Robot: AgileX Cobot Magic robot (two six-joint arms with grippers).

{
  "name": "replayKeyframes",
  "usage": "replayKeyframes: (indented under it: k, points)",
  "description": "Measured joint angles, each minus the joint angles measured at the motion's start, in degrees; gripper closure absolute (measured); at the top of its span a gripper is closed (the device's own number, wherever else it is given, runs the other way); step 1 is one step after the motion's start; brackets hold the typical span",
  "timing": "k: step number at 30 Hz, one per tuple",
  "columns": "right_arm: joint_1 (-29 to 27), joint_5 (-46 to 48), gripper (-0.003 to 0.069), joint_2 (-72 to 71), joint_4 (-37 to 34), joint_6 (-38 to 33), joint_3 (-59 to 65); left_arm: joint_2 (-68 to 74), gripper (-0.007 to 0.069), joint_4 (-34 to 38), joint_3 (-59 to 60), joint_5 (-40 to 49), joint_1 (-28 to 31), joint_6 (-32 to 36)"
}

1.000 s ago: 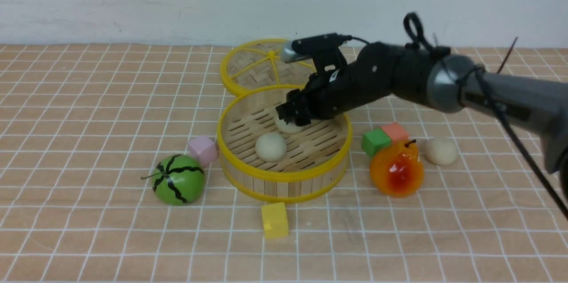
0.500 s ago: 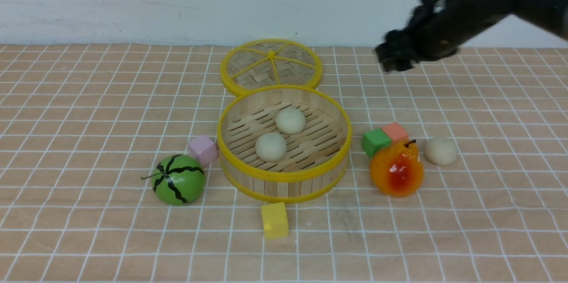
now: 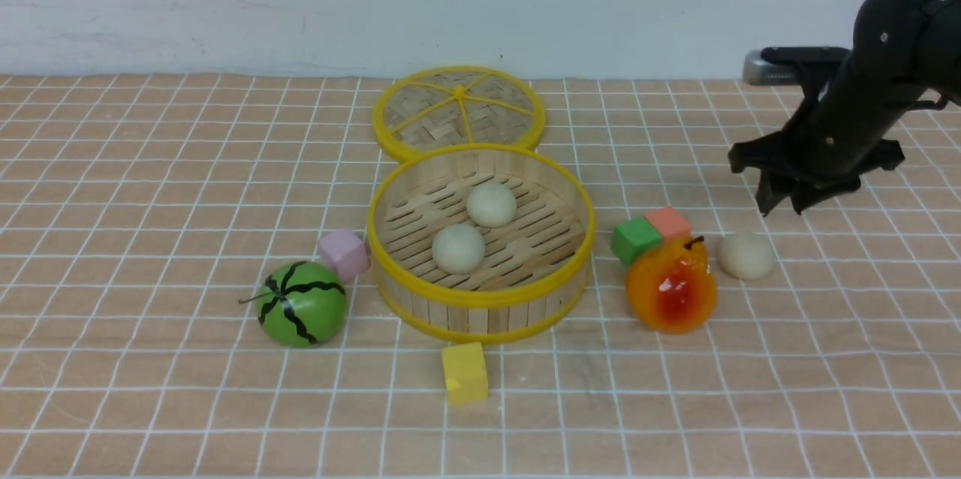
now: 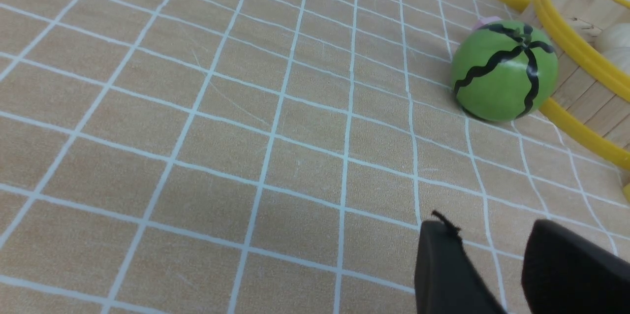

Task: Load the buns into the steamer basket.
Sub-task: Use the right arm to grab a steamed stuffed bun

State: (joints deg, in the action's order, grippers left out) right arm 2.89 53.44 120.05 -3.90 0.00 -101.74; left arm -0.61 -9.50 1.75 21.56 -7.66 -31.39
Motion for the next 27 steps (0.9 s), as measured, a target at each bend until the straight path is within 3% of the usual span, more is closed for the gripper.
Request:
replayKeyframes:
  k: [8,17,19,24,27]
  points:
    - [0.0,0.44,0.0421,2.12,-5.2,0.0,0.0,0.0,0.0386,0.0,0.0,0.0,0.0,0.0]
    - [0.0,1.02,0.043,5.63,-6.08,0.0,-0.04,0.0,0.0386,0.0,0.0,0.0,0.0,0.0]
    - [0.0,0.83,0.0463,5.69,-6.08,-0.57,-0.11,0.0,0.0386,0.0,0.0,0.0,0.0,0.0]
    - [0.0,0.85,0.0641,5.4,-6.08,-1.01,-0.18,0.0,0.0386,0.0,0.0,0.0,0.0,0.0]
    - [0.0,2.18,0.0656,4.37,-6.08,-1.01,-0.71,0.0,0.0386,0.0,0.0,0.0,0.0,0.0]
